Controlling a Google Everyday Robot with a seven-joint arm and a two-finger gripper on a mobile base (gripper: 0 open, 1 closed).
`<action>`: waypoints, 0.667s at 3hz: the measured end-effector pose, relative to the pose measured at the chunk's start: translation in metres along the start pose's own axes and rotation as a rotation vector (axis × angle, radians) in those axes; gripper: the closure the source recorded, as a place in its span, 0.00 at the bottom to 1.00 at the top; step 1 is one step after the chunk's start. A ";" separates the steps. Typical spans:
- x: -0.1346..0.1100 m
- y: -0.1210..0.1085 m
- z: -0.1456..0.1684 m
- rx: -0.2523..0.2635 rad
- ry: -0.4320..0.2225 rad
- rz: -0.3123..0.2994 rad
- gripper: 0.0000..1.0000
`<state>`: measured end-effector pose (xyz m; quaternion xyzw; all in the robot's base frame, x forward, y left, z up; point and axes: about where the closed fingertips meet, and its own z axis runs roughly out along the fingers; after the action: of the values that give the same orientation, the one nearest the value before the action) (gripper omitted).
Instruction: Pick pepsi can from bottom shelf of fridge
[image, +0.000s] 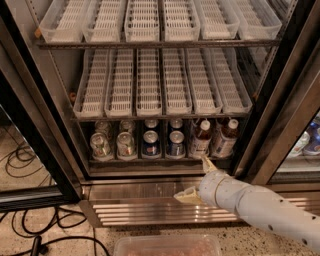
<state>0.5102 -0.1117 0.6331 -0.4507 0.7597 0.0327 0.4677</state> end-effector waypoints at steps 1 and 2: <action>0.002 0.004 0.027 0.052 -0.087 0.041 0.42; 0.006 0.008 0.033 0.048 -0.092 0.060 0.65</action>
Offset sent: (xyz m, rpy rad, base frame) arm 0.0137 0.0128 -0.0158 0.0729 -0.0601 -0.0264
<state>0.5259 -0.0950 0.6072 -0.4144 0.7509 0.0490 0.5118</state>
